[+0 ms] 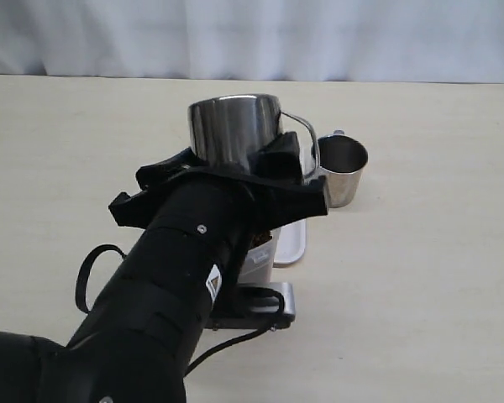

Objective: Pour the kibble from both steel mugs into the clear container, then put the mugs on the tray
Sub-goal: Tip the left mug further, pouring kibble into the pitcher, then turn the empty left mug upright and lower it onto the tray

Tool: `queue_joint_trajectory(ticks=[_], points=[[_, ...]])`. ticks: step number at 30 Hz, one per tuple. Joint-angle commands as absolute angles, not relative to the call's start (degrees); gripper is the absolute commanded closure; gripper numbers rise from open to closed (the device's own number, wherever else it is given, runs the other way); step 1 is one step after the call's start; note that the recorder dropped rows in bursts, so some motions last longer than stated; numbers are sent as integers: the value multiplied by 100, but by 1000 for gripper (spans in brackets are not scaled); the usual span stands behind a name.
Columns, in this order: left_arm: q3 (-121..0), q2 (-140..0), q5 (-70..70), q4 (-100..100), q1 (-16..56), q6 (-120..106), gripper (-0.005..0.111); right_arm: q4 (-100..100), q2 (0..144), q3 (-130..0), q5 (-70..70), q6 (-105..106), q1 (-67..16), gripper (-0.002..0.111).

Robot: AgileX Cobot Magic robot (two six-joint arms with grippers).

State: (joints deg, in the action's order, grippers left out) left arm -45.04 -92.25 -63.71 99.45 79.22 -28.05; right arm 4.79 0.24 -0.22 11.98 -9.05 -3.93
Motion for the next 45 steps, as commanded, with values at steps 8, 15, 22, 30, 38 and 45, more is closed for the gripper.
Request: queue_joint_trajectory(ticks=[8,15,22,30,38,45], points=[[-4548,-7586,-3736,7887,6403,226,107,512,0,0,1208,-909,-416,104],[-4548,-7303,893,5975,3627,436,107,512,0,0,1208,-909,-416,104],[-4548,-8664,4040,6074,2067,2176,107,512,0,0,1208,-909,-416,104],[-4590,-10488,5614,4741,1440,1462,107,512,0,0,1208,-909,-416,104],[-5501,-11593,5559,4941,1401,1797,107,512,0,0,1208,-909,-416,104],[-6045,-12242,5260,5179,1401,2307,107,512,0,0,1208,-909,-416,104]])
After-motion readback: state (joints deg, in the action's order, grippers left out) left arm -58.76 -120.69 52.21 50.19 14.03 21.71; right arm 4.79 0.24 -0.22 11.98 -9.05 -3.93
